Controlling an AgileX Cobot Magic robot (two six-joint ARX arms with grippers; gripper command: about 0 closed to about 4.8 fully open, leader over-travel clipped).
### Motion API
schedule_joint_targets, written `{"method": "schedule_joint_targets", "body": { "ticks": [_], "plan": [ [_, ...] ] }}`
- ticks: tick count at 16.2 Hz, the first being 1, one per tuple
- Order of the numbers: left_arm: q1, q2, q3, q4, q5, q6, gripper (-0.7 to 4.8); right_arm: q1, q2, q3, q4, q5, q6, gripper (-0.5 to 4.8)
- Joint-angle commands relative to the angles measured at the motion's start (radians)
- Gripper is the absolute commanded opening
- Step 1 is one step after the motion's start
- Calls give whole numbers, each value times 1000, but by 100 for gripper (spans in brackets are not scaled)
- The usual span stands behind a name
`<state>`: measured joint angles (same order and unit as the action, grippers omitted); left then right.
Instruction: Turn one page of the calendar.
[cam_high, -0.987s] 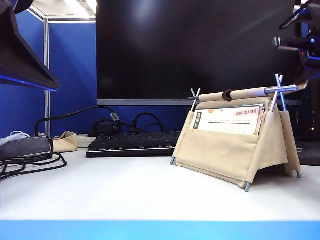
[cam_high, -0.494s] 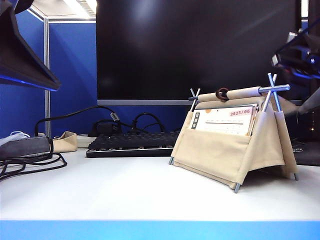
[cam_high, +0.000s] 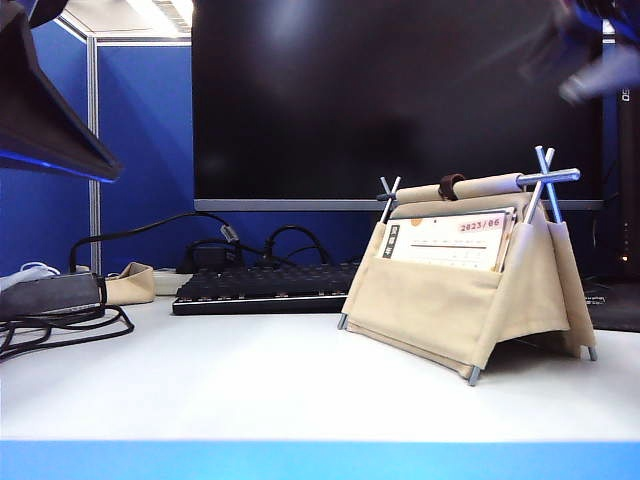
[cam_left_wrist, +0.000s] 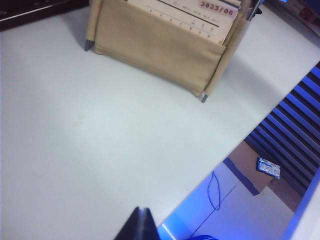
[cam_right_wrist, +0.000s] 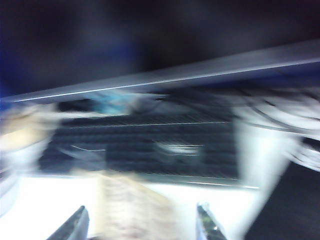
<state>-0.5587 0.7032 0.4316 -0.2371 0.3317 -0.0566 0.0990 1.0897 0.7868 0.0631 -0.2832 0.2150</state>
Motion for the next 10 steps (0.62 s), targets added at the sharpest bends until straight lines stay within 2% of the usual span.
{"method": "schedule_joint_targets", "body": {
  "ticks": [1,2,4,7,10],
  "plan": [
    [0,-2,-1,6,2,5,-5,56,50,164,-190,-60,-109,274],
    [0,-1,-1,7,2,5,-5,83,94,240,-265,-60,-171,274],
    [0,-2,-1,6,2,5,-5,125,217,367,-372,-60,-198,274],
    [0,-2,-1,7,0,4,-5,130,339,431,-410,-102,-197,274],
    [0,-1,-1,13,-21,4,-5,165,454,482,-489,-95,-251,274]
  ]
}}
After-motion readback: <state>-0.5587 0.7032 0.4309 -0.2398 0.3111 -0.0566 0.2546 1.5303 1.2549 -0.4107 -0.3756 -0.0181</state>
